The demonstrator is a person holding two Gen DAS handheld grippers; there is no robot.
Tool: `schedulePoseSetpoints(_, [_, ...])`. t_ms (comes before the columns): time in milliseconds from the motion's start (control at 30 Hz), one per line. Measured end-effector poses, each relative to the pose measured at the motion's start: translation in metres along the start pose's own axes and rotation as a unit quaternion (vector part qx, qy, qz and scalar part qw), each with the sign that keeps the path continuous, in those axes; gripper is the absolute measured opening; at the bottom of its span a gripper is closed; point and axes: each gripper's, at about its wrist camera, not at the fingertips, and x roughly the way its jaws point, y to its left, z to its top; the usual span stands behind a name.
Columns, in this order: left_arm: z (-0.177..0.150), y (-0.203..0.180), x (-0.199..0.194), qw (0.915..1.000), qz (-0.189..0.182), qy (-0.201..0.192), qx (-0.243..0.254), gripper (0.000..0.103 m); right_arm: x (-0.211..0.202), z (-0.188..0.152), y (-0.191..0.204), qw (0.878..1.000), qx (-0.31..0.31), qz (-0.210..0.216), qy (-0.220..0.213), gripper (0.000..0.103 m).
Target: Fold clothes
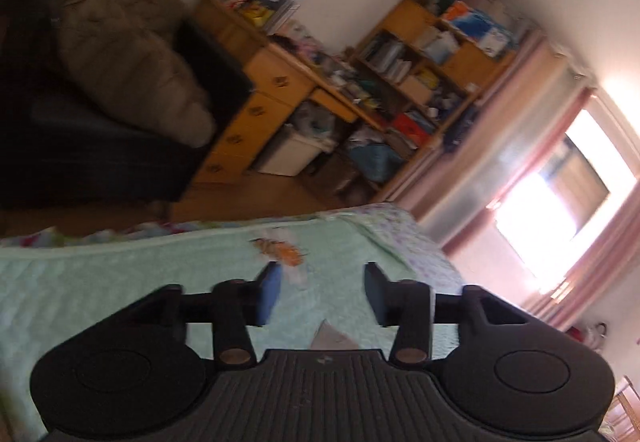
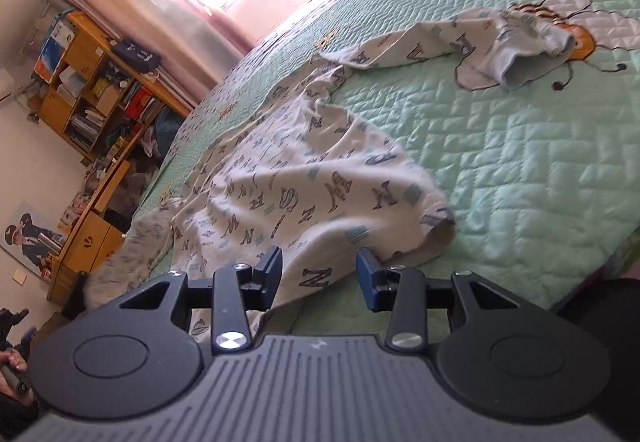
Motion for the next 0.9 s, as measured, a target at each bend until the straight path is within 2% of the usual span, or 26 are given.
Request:
schedulePoseSetpoints(67, [-0.019,0.009,-0.004,0.9995,-0.005,0.03,-0.004,0.051,0.005,-0.003,0.008,1.0,-0.016,0.005,0.005,0.043])
schedulePoseSetpoints(133, [-0.046,0.011,-0.006,0.997,-0.026,0.072,0.009,0.051,0.008,-0.005,0.016,0.999,-0.034,0.009,0.006,0.043])
schedulePoseSetpoints(200, [-0.077,-0.01,0.006,0.9903,-0.055,0.12,0.044,0.051,0.009,-0.006,0.022,0.999,-0.046,0.014,0.002,0.043])
schedulePoseSetpoints(300, [-0.118,-0.068,0.032,0.9706,-0.105,0.176,0.127,0.051,0.006,-0.005,0.03,0.997,-0.069,0.016,-0.014,0.043])
schedulePoseSetpoints(400, [-0.146,-0.136,0.066,0.9457,-0.146,0.206,0.206,0.055,0.001,-0.006,0.033,0.994,-0.102,0.001,-0.039,0.046])
schedulePoseSetpoints(467, [-0.162,-0.177,0.089,0.9319,-0.162,0.217,0.241,0.061,0.001,-0.007,0.029,0.992,-0.114,-0.004,-0.048,0.049])
schedulePoseSetpoints(533, [-0.178,-0.215,0.113,0.9164,-0.179,0.23,0.274,0.074,0.004,-0.008,0.021,0.994,-0.102,0.012,-0.047,0.049])
schedulePoseSetpoints(633, [-0.202,-0.257,0.163,0.8971,-0.171,0.257,0.316,0.077,0.012,-0.007,0.01,0.996,-0.069,0.05,-0.034,0.049])
schedulePoseSetpoints(767, [-0.23,-0.274,0.218,0.8833,-0.134,0.284,0.348,0.078,0.028,-0.003,-0.007,0.993,0.005,0.114,0.004,0.049])
schedulePoseSetpoints(900, [-0.259,-0.281,0.264,0.8676,-0.101,0.302,0.382,0.08,0.042,0.004,-0.026,0.987,0.083,0.138,0.028,0.049])
